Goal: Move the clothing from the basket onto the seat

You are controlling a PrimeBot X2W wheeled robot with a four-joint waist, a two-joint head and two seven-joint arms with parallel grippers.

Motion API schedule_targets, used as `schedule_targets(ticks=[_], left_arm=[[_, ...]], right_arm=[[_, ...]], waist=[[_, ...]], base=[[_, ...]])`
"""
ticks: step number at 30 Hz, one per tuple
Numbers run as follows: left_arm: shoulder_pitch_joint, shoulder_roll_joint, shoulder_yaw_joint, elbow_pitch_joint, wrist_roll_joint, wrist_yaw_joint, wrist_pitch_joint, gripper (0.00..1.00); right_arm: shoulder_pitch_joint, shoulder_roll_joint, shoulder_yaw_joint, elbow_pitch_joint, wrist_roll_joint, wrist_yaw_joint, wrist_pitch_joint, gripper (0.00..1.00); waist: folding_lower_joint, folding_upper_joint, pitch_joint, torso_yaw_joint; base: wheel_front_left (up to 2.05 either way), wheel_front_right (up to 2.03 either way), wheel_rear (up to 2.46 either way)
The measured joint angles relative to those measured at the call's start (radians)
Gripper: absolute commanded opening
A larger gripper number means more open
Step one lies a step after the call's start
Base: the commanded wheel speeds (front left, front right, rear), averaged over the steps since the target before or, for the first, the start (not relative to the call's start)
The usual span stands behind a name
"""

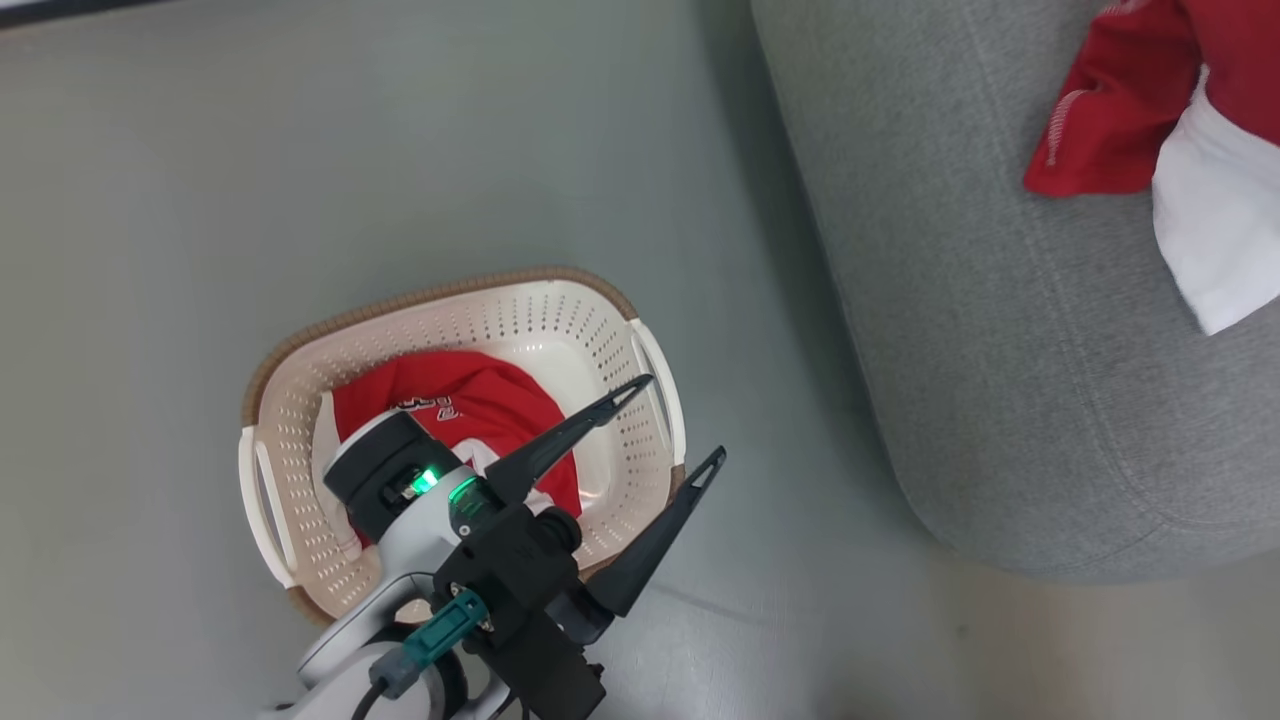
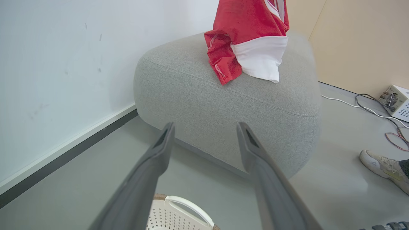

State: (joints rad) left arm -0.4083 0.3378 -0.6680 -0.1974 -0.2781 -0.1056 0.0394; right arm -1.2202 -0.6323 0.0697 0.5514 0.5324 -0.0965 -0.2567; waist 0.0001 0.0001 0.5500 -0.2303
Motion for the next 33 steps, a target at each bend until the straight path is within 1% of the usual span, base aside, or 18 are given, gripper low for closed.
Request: schedule_targets(ticks=[3,6,11,15,24,25,26,30,31,32,33], left_arm=[[-0.001,0.009,0.005,-0.003,0.007,0.000,0.002,1.00],[-0.008,0.009,0.005,-0.004,0.018,0.000,0.003,1.00],[-0.032,0.016,0.006,-0.008,0.019,-0.001,0.003,1.00],[-0.038,0.021,0.007,-0.004,0.019,-0.002,0.003,1.00],[-0.055,0.014,0.003,0.020,0.018,-0.008,0.002,1.00],[-0.060,0.010,0.002,0.025,0.018,-0.008,0.001,1.00],[-0.063,0.003,-0.003,0.031,0.018,-0.009,-0.006,1.00],[-0.065,-0.003,-0.005,0.048,0.018,-0.009,-0.015,1.00],[-0.065,-0.004,-0.005,0.054,0.018,-0.009,-0.017,1.00],[-0.065,-0.004,-0.005,0.061,0.018,-0.009,-0.021,1.00],[-0.065,-0.006,-0.005,0.067,0.017,-0.009,-0.025,1.00]], right_arm=[[0.007,0.008,0.012,0.049,-0.005,0.002,0.000,0.00],[0.050,0.023,0.010,0.115,-0.002,0.006,0.000,0.00],[0.112,0.067,0.005,0.209,0.030,0.010,0.000,0.00],[0.134,0.105,0.016,0.252,0.032,0.028,0.000,0.00],[0.192,0.219,0.044,0.335,0.044,0.037,0.000,0.00],[0.197,0.229,0.045,0.349,0.047,0.044,0.000,0.00],[0.205,0.235,0.046,0.371,0.049,0.054,0.000,0.00],[0.205,0.238,0.046,0.389,0.048,0.054,0.000,0.00],[0.205,0.239,0.047,0.390,0.048,0.054,0.000,0.29],[0.204,0.240,0.049,0.390,0.047,0.054,0.000,1.00],[0.204,0.242,0.051,0.391,0.046,0.056,0.000,1.00]], waist=[[0.0000,0.0000,0.025,0.004],[0.0000,0.0000,0.047,0.005],[0.0000,0.0000,0.077,0.006],[0.0001,0.0000,0.090,0.006],[0.0000,0.0000,0.089,0.006],[0.0000,0.0000,0.087,0.007],[0.0000,0.0000,0.081,0.009],[-0.0001,-0.0001,0.066,0.015],[-0.0001,0.0000,0.062,0.017],[-0.0001,-0.0001,0.057,0.018],[-0.0001,0.0000,0.052,0.019]], base=[[0.00,0.00,0.00],[0.00,0.00,0.00],[0.00,0.00,0.00],[0.00,0.00,0.00],[0.00,0.00,0.00],[0.00,0.00,0.00],[0.00,0.00,0.00],[0.00,0.00,0.00],[0.00,0.00,0.00],[0.00,0.00,0.00],[0.00,0.00,0.00]])
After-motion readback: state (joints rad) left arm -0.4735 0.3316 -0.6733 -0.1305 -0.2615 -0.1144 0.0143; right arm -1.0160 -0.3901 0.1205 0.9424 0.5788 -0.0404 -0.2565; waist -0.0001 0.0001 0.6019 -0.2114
